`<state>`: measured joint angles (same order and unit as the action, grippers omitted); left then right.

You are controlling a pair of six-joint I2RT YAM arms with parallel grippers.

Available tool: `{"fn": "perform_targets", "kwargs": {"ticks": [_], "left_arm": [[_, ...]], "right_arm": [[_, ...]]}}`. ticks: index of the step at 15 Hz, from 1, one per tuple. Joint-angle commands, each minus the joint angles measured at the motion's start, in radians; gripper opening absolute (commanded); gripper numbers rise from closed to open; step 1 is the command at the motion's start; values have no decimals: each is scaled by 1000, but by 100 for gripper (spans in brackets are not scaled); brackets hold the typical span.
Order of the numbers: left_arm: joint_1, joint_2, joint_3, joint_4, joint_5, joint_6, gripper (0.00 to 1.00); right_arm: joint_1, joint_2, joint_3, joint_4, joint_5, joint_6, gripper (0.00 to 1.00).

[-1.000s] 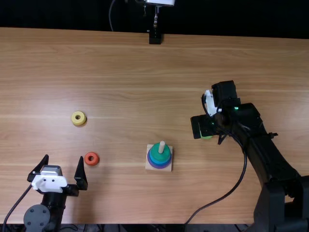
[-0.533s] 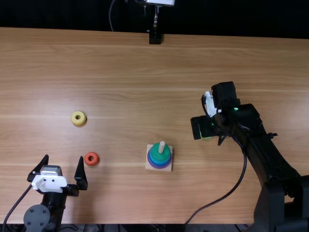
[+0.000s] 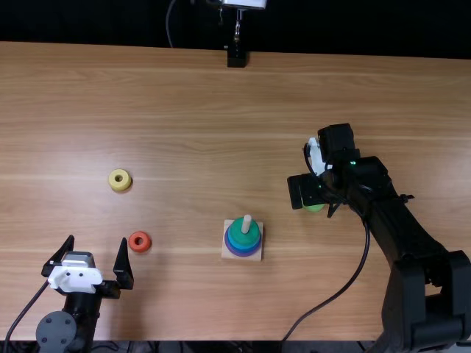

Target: Build the Hanoi tower: stack the rings onto the peg from bottom to top in this color order: purple, dark blue, light blue, dark green, light green, yellow, orange.

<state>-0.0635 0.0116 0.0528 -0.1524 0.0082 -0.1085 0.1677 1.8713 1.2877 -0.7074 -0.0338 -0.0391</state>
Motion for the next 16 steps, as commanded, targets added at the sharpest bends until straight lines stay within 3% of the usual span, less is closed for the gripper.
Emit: {"fn": "perform_targets", "kwargs": {"ticks": [1,16], "left_arm": [[11,-12,-45,-21,12,4,100],[11,-12,-45,-21,12,4,100]], "right_arm": [[-2,9,-7,1,-1,11,100],[0,97,2,0,-1,11,100]]}}
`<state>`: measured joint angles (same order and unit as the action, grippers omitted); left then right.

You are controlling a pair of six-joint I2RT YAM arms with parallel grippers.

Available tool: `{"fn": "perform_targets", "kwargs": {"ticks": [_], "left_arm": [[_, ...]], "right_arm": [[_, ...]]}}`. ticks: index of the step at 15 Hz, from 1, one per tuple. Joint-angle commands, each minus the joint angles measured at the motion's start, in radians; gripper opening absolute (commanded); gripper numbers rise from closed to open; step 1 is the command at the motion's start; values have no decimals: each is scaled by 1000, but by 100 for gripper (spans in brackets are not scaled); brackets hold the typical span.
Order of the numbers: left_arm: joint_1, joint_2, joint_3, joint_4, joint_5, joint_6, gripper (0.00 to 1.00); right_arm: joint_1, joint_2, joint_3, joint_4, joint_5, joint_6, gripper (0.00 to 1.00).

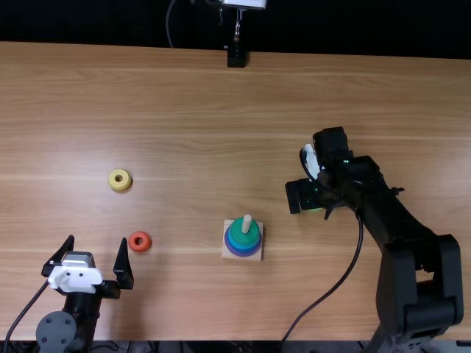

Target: Build the Hanoi tower: stack the rings onto the peg from bottom to top in this color order: purple, dark blue, light blue, dark green, light green, yellow, orange.

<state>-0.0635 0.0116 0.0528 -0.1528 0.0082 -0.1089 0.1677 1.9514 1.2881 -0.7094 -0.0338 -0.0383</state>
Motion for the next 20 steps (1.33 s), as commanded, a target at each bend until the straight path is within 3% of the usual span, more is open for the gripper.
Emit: {"fn": "perform_targets", "kwargs": {"ticks": [1,3,5,6,7,15,20], "left_arm": [[11,-12,-47,-20,12,4,100],[11,-12,-47,-20,12,4,100],[11,-12,-47,-20,10,4,100],[11,-12,-47,-20,12,4,100],[11,-12,-47,-20,12,4,100],[11,-12,-47,-20,12,4,100],[11,-12,-45,-20,12,4,100]], "right_arm": [[0,18,2,1,-1,11,100],[0,18,0,1,-1,11,96],[0,18,-9,1,-5,9,29],[0,18,-12,0,-12,7,5],[1,18,-15,-2,-18,7,0],[27,3,66,-23,-14,3,0],[154,-97,246,-315,-14,7,0]]}}
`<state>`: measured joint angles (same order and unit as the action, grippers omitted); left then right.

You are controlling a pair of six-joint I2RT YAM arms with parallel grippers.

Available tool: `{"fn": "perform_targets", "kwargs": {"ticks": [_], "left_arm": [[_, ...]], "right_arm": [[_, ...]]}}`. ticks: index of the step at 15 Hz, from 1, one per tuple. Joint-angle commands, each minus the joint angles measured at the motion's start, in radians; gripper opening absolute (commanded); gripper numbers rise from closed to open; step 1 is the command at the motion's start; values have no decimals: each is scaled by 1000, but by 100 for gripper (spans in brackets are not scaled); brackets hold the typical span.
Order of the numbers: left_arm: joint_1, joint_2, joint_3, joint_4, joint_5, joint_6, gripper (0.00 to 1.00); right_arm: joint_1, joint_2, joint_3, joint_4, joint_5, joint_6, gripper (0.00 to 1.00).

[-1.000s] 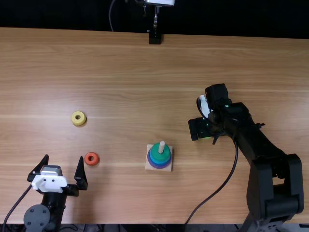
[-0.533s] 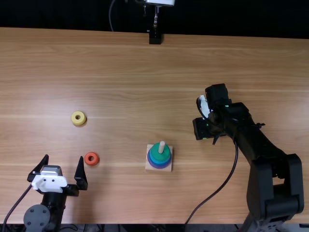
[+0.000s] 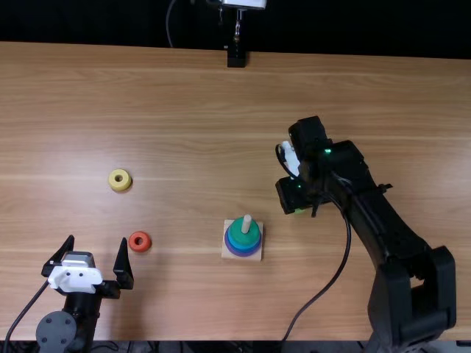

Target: Build the Hanoi tower: stack the rings onto the peg from bottom to top in this color order: purple, dark blue, light blue, dark green, light green, yellow, orange.

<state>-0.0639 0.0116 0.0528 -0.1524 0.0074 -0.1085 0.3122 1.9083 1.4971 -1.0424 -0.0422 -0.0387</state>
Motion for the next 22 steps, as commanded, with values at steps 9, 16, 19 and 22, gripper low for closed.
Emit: {"fn": "perform_targets", "kwargs": {"ticks": [9,16,19,22], "left_arm": [[12,-12,-45,-21,13,4,100],[12,-12,-47,-21,13,4,100],[12,-12,-47,-21,13,4,100],[12,-12,-47,-21,13,4,100]], "right_arm": [[188,-80,394,-339,-8,6,0],[252,-83,505,-374,-8,0,0],[274,-91,503,-374,-8,0,0],[317,-107,491,-374,-8,2,0]]}}
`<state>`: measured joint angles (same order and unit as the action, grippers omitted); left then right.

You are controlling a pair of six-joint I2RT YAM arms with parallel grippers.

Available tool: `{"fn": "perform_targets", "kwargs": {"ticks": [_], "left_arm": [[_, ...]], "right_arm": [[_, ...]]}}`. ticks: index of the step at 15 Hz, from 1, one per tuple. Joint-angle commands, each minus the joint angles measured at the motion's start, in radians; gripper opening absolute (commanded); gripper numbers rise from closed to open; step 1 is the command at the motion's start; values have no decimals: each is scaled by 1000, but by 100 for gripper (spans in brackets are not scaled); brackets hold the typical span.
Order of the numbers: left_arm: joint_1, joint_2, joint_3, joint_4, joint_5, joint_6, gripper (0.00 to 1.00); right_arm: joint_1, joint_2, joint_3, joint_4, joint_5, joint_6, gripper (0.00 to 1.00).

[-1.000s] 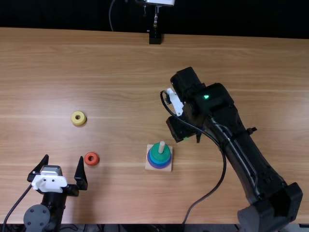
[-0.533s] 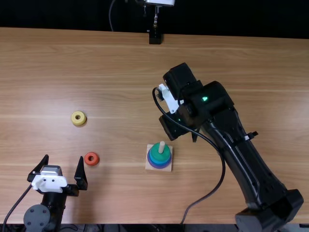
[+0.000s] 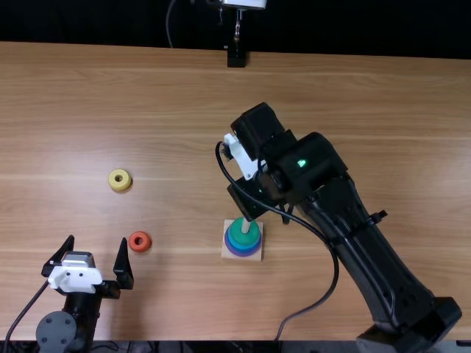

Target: Build the Hanoi tower: stack the rings onto the peg from bottom to top in this color order: purple, dark blue, light blue, dark green, light green, yellow, orange.

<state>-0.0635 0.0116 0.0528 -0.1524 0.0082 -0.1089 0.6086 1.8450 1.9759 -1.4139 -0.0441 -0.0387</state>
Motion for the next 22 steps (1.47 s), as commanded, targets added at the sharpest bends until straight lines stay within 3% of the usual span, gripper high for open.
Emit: {"fn": "perform_targets", "kwargs": {"ticks": [1,10,22], "left_arm": [[11,-12,-47,-21,12,4,100],[11,-12,-47,-21,10,4,100],[11,-12,-47,-21,12,4,100]], "right_arm": [[33,-46,11,-3,-6,2,0],[51,-70,-121,-36,-7,-2,0],[49,-69,-101,25,-7,4,0]]}}
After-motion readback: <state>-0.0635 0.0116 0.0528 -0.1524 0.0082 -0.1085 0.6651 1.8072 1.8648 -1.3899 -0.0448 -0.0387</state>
